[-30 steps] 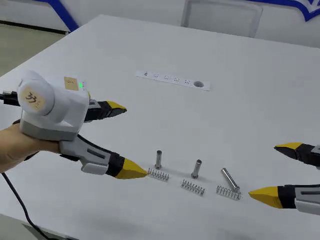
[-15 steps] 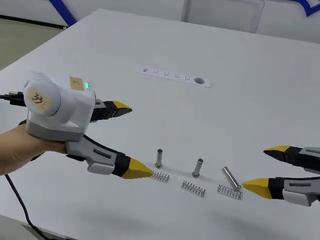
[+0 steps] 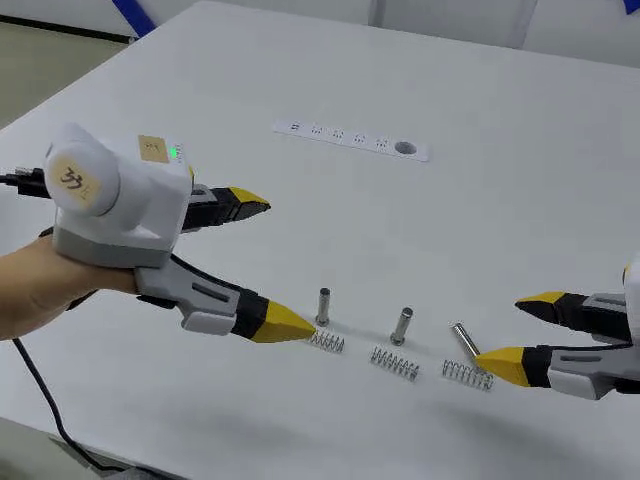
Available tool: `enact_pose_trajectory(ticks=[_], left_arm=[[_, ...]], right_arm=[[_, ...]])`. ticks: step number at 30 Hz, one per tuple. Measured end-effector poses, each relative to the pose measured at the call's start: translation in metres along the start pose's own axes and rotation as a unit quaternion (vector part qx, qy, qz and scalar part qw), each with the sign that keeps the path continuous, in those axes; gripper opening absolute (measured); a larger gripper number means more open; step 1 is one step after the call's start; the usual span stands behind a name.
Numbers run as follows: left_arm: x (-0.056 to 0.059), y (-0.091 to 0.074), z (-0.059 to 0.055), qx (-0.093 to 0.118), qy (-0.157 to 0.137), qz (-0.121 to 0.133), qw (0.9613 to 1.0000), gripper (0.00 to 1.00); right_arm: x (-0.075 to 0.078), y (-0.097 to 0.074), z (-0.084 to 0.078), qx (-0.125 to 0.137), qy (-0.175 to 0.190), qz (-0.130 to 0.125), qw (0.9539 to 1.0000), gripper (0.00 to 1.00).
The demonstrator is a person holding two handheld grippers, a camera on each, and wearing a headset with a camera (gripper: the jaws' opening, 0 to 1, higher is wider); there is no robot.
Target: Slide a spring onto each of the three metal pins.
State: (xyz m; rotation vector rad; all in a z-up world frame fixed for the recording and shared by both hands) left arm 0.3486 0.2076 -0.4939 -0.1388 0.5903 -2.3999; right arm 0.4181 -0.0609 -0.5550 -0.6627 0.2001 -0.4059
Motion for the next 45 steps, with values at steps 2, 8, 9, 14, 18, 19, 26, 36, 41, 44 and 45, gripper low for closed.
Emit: enact_pose_trajectory(ticks=[2, 8, 9, 14, 18, 19, 26, 36, 41, 44, 45], left_arm=[[0.001, 0.001, -0.001, 0.0, -0.002, -0.001, 1.0, 0.91], [0.001, 0.002, -0.002, 0.001, 0.001, 0.0, 1.0, 0.89], [0.001, 0.002, -0.002, 0.001, 0.0, 0.0, 1.0, 0.89], [0.0, 0.002, -0.001, 0.006, 0.003, 0.009, 0.9999, 0.88], [0.001, 0.003, -0.001, 0.007, 0.002, 0.007, 1.0, 0.87], [0.002, 0.002, -0.001, 0.006, 0.003, 0.005, 1.0, 0.87], [0.003, 0.0, -0.004, 0.01, -0.004, 0.008, 0.9999, 0.87], [0.003, -0.002, -0.01, 0.006, -0.012, 0.009, 0.9999, 0.86], [0.003, -0.003, -0.011, 0.009, -0.016, 0.012, 0.9998, 0.86], [0.002, -0.004, -0.01, 0.014, -0.018, 0.014, 0.9996, 0.85], [0.002, -0.005, -0.01, 0.014, -0.017, 0.015, 0.9996, 0.85]], right_arm=[[0.005, 0.002, -0.001, -0.001, 0.011, -0.008, 0.9999, 0.48], [0.012, 0.007, -0.001, -0.003, 0.031, -0.021, 0.9993, 0.39], [0.013, 0.009, -0.001, -0.006, 0.032, -0.023, 0.9992, 0.38], [0.011, 0.02, -0.004, -0.024, 0.04, -0.021, 0.9987, 0.33], [0.01, 0.031, -0.004, -0.035, 0.038, -0.028, 0.9983, 0.32], [0.011, 0.035, -0.005, -0.039, 0.039, -0.032, 0.9979, 0.32], [0.014, 0.052, -0.006, -0.051, 0.075, -0.05, 0.9946, 0.25], [0.015, 0.062, -0.012, -0.074, 0.089, -0.054, 0.9918, 0.2], [0.016, 0.066, -0.015, -0.085, 0.097, -0.06, 0.9898, 0.18], [0.016, 0.067, -0.018, -0.094, 0.101, -0.065, 0.9883, 0.17], [0.016, 0.068, -0.019, -0.096, 0.1, -0.064, 0.9883, 0.17]])
Point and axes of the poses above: the centre of the closed fingertips' face, and the gripper's own axes: y roughly forward along the fingers, x roughly to its right, z roughly out of its top, the point moved 6 cm from there along -y, roughly backward along the fingers, and after that the axes turned 1 degree about y, right-handed, at the moved point
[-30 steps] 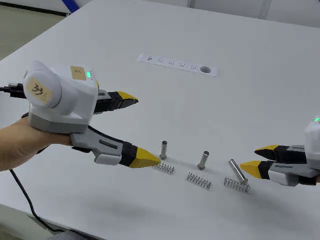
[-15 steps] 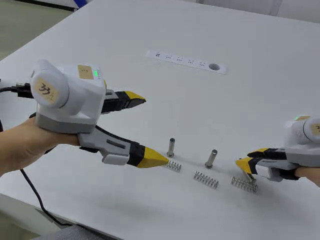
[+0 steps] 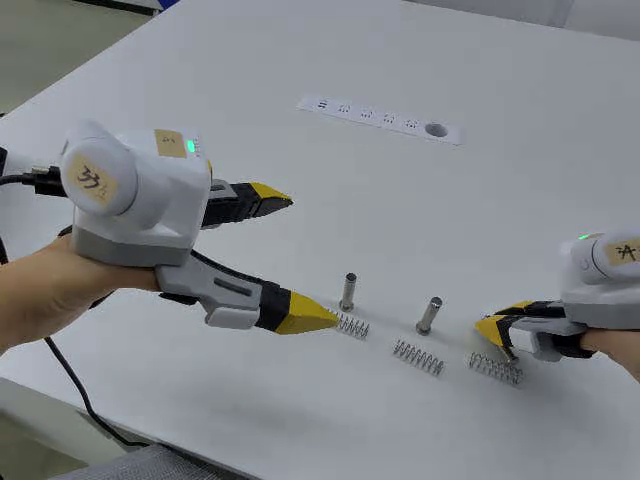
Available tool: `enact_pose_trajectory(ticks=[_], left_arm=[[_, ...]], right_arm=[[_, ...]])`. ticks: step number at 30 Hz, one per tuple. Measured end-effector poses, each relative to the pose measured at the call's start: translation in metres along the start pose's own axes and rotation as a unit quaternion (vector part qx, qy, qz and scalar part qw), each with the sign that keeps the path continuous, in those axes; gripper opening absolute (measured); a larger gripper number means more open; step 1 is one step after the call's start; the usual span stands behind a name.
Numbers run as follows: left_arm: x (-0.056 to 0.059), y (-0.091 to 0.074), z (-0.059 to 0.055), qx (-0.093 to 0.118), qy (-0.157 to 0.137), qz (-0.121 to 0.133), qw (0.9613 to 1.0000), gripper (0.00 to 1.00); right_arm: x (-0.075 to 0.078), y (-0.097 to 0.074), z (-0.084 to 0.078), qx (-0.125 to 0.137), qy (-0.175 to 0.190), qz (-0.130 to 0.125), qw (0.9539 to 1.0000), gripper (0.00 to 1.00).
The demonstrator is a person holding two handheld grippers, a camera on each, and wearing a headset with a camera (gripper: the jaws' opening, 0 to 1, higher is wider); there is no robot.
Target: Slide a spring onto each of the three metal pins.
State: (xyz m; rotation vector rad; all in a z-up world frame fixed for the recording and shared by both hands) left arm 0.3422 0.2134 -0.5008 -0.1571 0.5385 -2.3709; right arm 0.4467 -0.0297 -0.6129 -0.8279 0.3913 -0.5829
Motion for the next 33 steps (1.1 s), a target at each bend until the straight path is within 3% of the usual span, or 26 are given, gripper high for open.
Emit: enact_pose_trajectory(ticks=[3, 5, 10, 17, 26, 29, 33], left_arm=[[-0.002, -0.002, 0.0, -0.001, 0.0, 0.005, 1.0, 0.85], [-0.004, -0.004, 0.001, 0.002, -0.001, 0.011, 0.9999, 0.85], [-0.006, -0.008, 0.001, 0.011, -0.01, 0.02, 0.9997, 0.84], [-0.001, -0.009, 0.0, 0.006, -0.008, 0.023, 0.9997, 0.83], [0.005, -0.017, -0.001, 0.008, -0.014, 0.031, 0.9994, 0.83], [0.005, -0.022, 0.006, 0.037, -0.035, 0.037, 0.998, 0.83], [0.003, -0.023, 0.005, 0.032, -0.035, 0.041, 0.998, 0.83]], right_arm=[[0.004, 0.0, -0.002, -0.011, -0.028, -0.025, 0.9992, 0.15], [-0.001, 0.0, -0.002, -0.011, -0.038, -0.024, 0.9989, 0.14], [0.0, 0.0, -0.001, -0.018, -0.019, -0.028, 0.9993, 0.13], [-0.003, 0.003, 0.001, -0.03, -0.007, -0.037, 0.9988, 0.09], [-0.004, 0.003, 0.001, -0.027, 0.014, -0.029, 0.9991, 0.08], [-0.005, 0.002, 0.001, -0.022, 0.009, -0.03, 0.9993, 0.08], [-0.007, 0.0, 0.0, -0.015, 0.009, -0.031, 0.9994, 0.08]])
Point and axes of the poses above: the centre of the closed fingertips' face, and the gripper's own axes: y roughly forward along the fingers, x roughly to its right, z roughly out of its top, the point moved 6 cm from there along -y, roughly backward along the fingers, and after that the axes turned 1 degree about y, right-handed, at the moved point
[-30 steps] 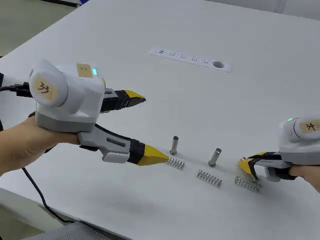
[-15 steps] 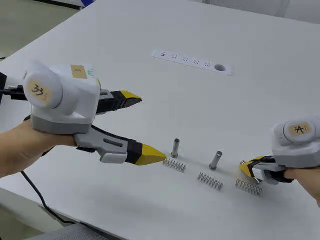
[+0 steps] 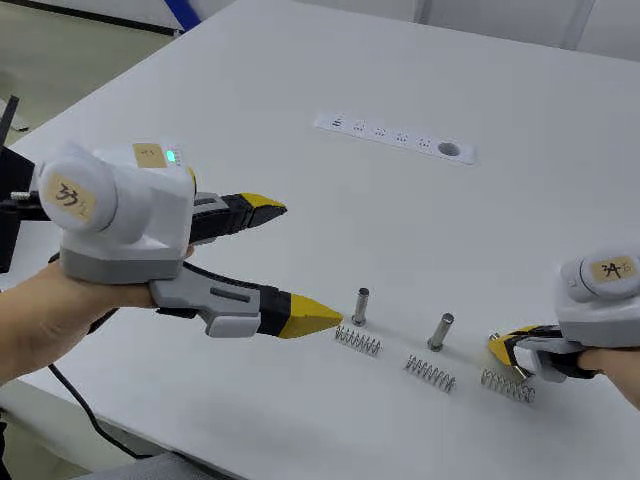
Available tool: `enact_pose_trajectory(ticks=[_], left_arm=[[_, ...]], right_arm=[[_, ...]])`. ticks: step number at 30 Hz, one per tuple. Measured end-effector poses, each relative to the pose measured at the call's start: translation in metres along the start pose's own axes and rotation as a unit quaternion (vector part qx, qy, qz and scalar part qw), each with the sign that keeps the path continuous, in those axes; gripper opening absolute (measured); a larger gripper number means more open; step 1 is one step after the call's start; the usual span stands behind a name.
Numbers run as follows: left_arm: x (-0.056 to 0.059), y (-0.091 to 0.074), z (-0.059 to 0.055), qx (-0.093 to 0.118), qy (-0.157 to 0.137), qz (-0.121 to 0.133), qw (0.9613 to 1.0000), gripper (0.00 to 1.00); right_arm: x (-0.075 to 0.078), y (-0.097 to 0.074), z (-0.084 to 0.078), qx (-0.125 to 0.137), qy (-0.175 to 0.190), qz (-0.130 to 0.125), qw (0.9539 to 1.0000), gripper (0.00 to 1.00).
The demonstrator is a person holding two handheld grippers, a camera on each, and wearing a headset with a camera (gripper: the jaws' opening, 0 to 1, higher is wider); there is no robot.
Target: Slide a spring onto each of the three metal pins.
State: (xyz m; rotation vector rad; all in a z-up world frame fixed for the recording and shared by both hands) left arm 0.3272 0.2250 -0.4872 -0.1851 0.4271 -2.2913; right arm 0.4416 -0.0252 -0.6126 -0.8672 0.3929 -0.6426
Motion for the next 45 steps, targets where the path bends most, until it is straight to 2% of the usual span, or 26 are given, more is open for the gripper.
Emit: enact_pose_trajectory(ticks=[4, 16, 25, 45], left_arm=[[0.003, 0.0, 0.0, -0.006, 0.006, -0.007, 0.9999, 0.83], [0.008, 0.005, 0.006, 0.002, 0.004, -0.015, 0.9999, 0.85], [0.012, 0.005, 0.005, -0.007, 0.005, -0.019, 0.9998, 0.86], [0.016, 0.007, 0.005, -0.014, 0.006, -0.023, 0.9996, 0.86]], right_arm=[[0.0, -0.005, 0.001, 0.01, 0.002, -0.002, 0.9999, 0.08], [0.002, -0.02, 0.003, 0.042, -0.005, -0.005, 0.9991, 0.08], [0.006, -0.027, 0.004, 0.062, -0.009, -0.008, 0.998, 0.08], [0.003, -0.036, 0.002, 0.125, -0.016, 0.002, 0.992, 0.08]])
Point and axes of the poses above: the centre of the closed fingertips' face, and the gripper's own axes: y roughly forward along the fingers, x roughly to its right, z roughly out of its top, the point moved 6 cm from there along -y, roughly backward along the fingers, and after that the axes turned 1 degree about y, right-handed, at the moved point
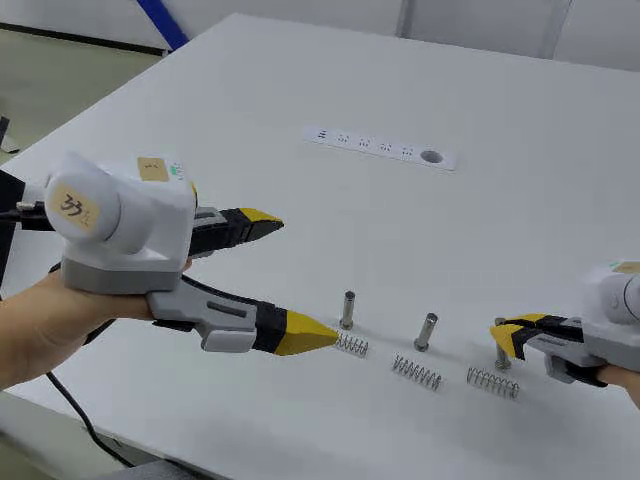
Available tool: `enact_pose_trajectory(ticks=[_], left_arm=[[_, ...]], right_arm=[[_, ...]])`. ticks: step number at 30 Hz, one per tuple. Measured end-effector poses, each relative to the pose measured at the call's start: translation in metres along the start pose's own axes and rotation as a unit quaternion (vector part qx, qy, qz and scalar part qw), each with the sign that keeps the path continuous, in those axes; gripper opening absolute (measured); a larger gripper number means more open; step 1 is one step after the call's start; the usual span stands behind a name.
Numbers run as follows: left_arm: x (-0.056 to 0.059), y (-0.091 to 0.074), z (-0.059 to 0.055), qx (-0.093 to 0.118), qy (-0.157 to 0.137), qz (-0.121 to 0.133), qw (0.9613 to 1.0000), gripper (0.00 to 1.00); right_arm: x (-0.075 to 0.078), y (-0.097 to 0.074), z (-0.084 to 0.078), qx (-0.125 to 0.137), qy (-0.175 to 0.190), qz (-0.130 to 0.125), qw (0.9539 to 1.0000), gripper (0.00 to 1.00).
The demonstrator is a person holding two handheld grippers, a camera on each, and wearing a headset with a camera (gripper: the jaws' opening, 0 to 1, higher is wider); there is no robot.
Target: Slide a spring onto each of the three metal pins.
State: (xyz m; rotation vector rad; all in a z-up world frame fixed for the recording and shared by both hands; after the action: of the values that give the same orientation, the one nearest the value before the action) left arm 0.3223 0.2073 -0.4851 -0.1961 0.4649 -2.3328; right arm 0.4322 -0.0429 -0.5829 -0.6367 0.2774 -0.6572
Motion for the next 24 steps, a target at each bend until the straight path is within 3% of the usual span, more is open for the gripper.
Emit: enact_pose_trajectory(ticks=[9, 24], left_arm=[[0.0013, -0.0007, -0.0008, -0.003, 0.0, -0.001, 1.0, 0.86], [0.0043, -0.0004, 0.0022, 0.0, 0.001, -0.002, 1.0, 0.86]], right_arm=[[-0.0024, -0.0027, -0.004, 0.032, 0.006, 0.001, 0.9995, 0.08], [-0.0056, -0.0073, -0.0045, 0.013, -0.017, 0.005, 0.9998, 0.08]])
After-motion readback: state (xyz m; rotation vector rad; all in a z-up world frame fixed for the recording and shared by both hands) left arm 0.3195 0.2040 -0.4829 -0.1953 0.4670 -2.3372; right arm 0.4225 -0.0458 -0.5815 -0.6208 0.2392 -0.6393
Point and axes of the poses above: the centre of the closed fingertips' face, and the gripper's own axes: y roughly forward along the fingers, x roughly to its right, z roughly out of its top, the point moved 6 cm from there along -y, roughly backward along the fingers, and after that the axes turned 1 degree about y, right-handed, at the moved point
